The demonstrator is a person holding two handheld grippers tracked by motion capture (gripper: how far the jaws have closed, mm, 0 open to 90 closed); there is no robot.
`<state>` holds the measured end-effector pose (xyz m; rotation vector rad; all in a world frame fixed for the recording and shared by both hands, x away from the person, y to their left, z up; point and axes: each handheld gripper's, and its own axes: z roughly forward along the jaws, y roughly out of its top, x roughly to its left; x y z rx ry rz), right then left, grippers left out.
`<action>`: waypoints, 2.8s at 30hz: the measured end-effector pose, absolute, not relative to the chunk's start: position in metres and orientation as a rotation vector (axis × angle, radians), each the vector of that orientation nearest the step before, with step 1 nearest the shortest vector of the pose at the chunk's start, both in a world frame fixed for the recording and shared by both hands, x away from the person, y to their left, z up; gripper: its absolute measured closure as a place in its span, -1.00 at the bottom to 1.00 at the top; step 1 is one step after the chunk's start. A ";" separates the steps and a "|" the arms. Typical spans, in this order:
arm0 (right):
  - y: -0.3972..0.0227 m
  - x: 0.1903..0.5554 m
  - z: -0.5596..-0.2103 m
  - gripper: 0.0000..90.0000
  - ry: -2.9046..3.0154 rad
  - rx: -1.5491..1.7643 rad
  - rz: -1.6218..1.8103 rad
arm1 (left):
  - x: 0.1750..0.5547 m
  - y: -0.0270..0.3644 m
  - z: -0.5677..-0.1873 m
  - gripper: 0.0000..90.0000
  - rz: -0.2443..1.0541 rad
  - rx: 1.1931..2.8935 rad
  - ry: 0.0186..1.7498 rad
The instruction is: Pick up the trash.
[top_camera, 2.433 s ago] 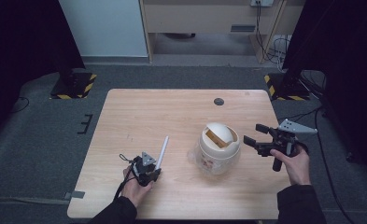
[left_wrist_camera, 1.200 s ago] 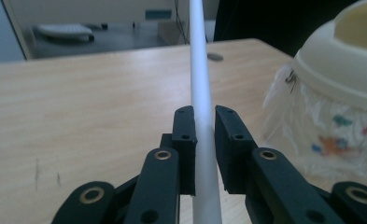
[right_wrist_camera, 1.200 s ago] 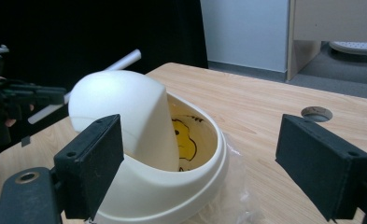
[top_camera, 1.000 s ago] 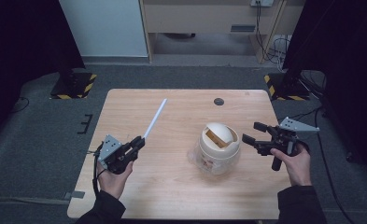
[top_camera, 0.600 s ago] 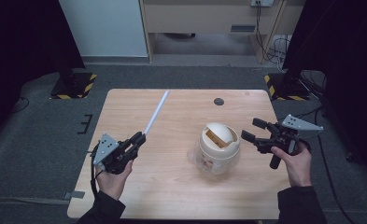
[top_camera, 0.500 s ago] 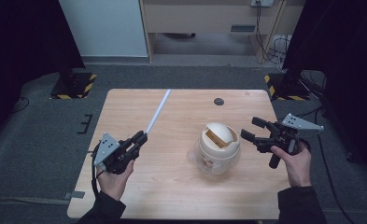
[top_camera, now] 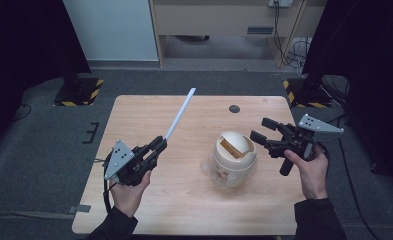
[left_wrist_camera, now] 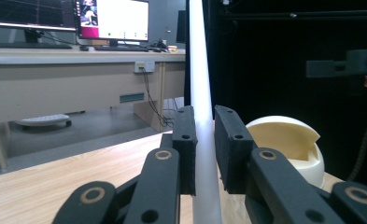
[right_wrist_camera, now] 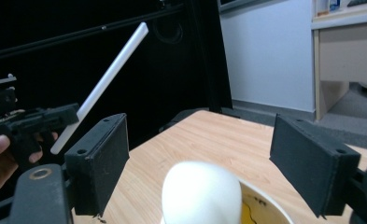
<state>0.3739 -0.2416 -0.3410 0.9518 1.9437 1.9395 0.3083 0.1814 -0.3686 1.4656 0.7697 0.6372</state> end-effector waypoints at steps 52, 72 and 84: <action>-0.165 0.386 -0.323 0.54 2.157 0.952 2.105 | 0.302 0.110 -0.372 0.75 0.530 1.555 0.610; -0.168 0.384 -0.318 0.79 2.130 0.873 2.208 | 0.309 0.132 -0.392 0.38 0.485 1.611 0.724; -0.194 0.382 -0.311 0.79 1.929 0.898 2.223 | 0.319 0.206 -0.460 -0.04 0.472 1.769 0.968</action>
